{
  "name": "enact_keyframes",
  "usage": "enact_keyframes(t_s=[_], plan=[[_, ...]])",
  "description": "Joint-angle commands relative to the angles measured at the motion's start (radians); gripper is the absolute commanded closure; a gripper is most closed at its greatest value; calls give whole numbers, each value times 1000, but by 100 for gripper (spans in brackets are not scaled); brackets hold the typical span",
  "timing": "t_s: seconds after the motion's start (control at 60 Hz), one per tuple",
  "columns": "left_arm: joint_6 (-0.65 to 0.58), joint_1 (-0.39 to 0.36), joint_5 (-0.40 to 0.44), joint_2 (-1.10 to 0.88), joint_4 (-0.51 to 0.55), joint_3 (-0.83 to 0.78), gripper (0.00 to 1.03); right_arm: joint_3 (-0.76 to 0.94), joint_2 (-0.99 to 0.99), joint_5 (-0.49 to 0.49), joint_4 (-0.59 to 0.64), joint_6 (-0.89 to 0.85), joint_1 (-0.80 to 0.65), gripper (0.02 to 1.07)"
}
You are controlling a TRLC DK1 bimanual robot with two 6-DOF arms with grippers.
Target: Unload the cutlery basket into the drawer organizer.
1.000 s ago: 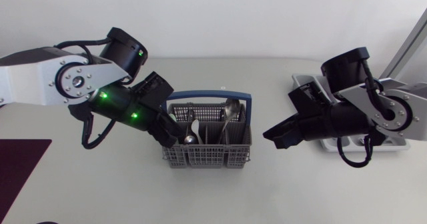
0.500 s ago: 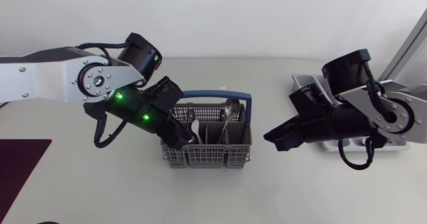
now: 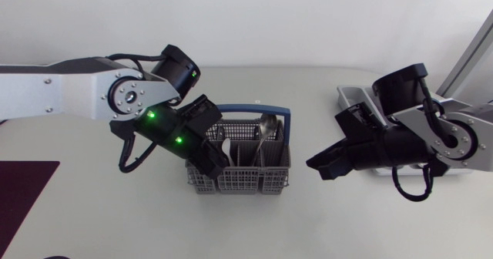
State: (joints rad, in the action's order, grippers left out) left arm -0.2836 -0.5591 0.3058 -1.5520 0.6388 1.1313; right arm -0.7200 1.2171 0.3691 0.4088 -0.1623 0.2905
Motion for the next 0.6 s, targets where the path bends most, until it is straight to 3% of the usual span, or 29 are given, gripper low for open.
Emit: enact_keyframes(t_s=[0.0,0.15,0.383,0.583], plan=[[24,-5,0,-36,12,30,86,25,-14,-1,5,-16,-10,67],[31,-5,4,-42,18,39,98,34,-21,-1,4,-22,-16,67],[31,-1,16,-60,25,39,100,42,-30,2,4,-26,-22,67],[37,25,82,-48,48,71,100,45,-47,2,7,-28,-22,67]])
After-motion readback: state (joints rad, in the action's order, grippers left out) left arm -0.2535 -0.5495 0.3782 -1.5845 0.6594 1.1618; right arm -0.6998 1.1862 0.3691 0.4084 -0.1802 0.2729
